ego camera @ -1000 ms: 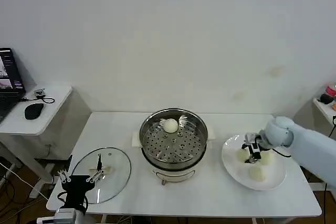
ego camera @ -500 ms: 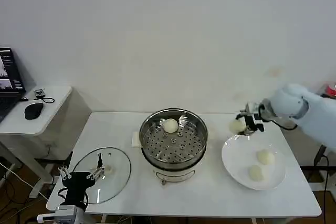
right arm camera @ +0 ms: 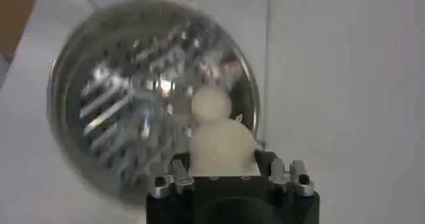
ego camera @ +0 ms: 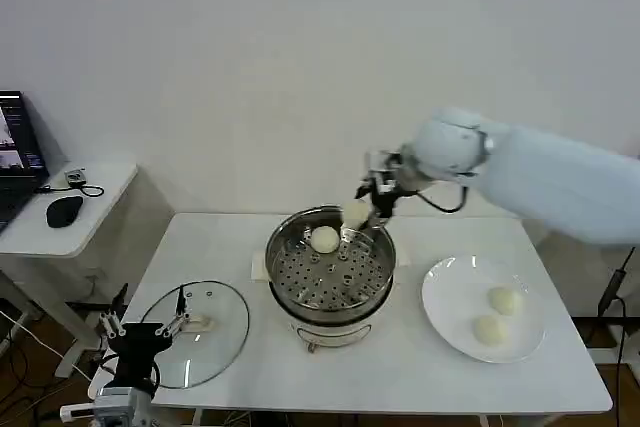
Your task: Take steamed baozi put them in steamer then cover it.
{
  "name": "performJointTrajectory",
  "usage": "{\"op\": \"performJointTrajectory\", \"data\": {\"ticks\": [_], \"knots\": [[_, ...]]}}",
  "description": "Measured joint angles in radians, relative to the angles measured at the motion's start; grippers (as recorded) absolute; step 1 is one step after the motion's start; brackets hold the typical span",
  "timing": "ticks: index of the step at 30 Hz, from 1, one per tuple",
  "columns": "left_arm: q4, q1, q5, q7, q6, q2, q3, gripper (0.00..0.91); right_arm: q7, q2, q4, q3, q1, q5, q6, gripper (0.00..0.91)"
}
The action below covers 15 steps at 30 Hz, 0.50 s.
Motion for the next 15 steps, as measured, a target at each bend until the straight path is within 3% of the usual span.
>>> {"op": "performJointTrajectory", "data": {"ticks": [7,15], "knots": [[-0.014,0.000,0.000,-0.003,0.000,-0.010,-0.016,0.907,0.020,0.144,-0.110,-0.014,-0.065,0.027,-0.037,0.675],[-0.012,0.006,-0.001,-0.003,-0.005,-0.014,-0.025,0.907,0.029,0.230,-0.189,-0.018,-0.134,0.029,-0.053,0.675]]}}
